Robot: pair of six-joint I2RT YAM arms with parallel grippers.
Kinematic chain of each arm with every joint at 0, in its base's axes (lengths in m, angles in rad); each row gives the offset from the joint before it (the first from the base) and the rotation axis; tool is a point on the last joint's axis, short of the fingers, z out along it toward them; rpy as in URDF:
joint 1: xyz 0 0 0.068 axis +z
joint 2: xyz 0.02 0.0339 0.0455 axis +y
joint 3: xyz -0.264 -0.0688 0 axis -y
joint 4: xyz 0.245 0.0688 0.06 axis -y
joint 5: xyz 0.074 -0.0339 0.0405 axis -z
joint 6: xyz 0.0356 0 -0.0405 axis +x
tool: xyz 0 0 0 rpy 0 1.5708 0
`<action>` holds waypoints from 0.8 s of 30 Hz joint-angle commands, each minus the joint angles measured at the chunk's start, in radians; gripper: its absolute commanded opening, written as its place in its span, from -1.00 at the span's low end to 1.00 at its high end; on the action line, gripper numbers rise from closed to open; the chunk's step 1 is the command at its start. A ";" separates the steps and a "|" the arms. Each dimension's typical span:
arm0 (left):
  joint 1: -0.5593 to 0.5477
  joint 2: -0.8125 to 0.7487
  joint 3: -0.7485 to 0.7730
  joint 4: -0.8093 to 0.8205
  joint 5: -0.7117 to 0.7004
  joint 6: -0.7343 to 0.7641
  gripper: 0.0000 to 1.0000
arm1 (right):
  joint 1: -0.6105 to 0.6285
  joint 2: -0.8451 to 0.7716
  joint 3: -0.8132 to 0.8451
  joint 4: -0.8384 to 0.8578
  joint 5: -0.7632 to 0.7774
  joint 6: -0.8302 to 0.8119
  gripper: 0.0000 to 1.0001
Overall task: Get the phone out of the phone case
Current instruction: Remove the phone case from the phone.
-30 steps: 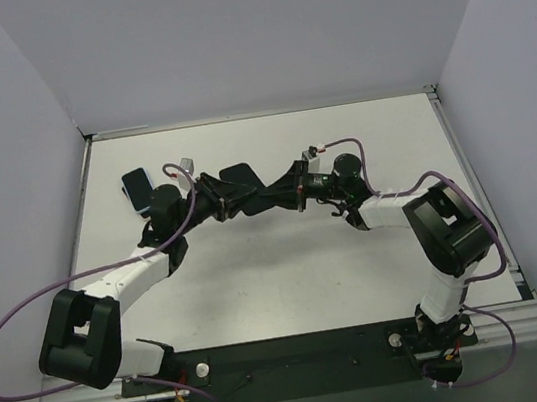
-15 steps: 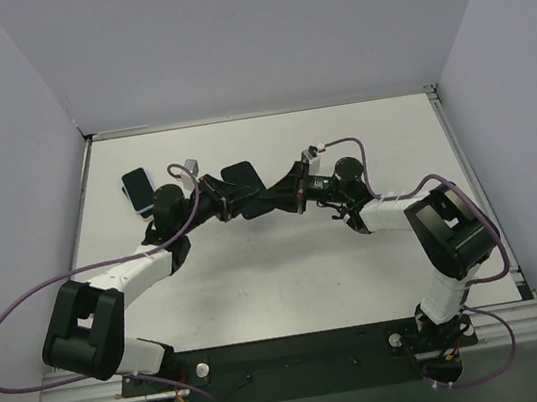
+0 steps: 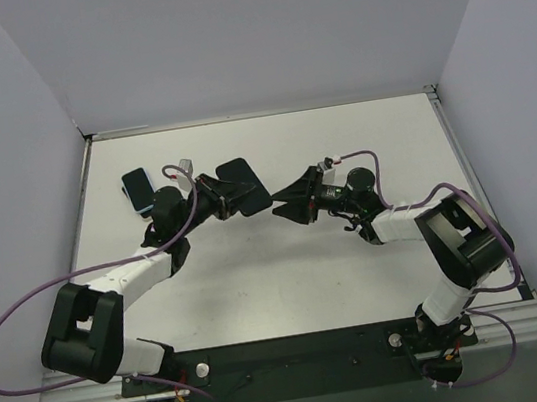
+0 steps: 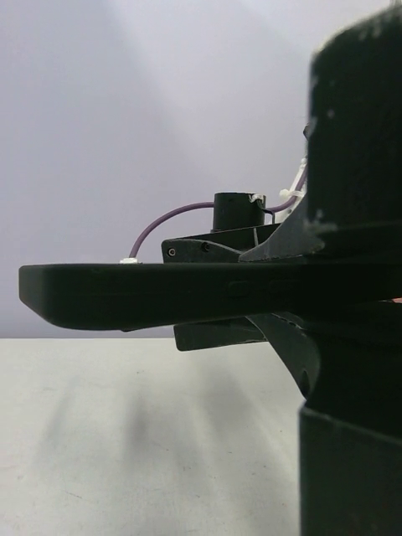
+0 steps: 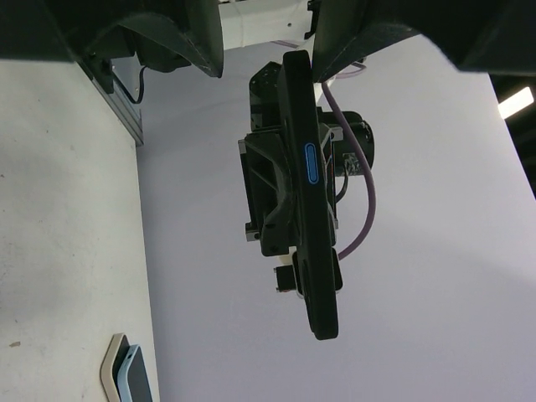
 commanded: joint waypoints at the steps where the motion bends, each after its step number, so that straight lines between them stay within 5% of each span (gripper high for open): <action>1: 0.005 -0.056 0.039 0.130 -0.019 -0.010 -1.00 | 0.012 -0.041 0.009 0.324 0.016 -0.012 -0.17; 21: 0.005 -0.064 0.030 0.118 -0.037 -0.036 -1.00 | 0.061 0.016 0.091 0.272 0.008 -0.042 -0.62; 24: 0.005 -0.063 0.032 0.121 -0.036 -0.039 -1.00 | 0.061 -0.018 0.091 0.215 0.011 -0.073 -1.00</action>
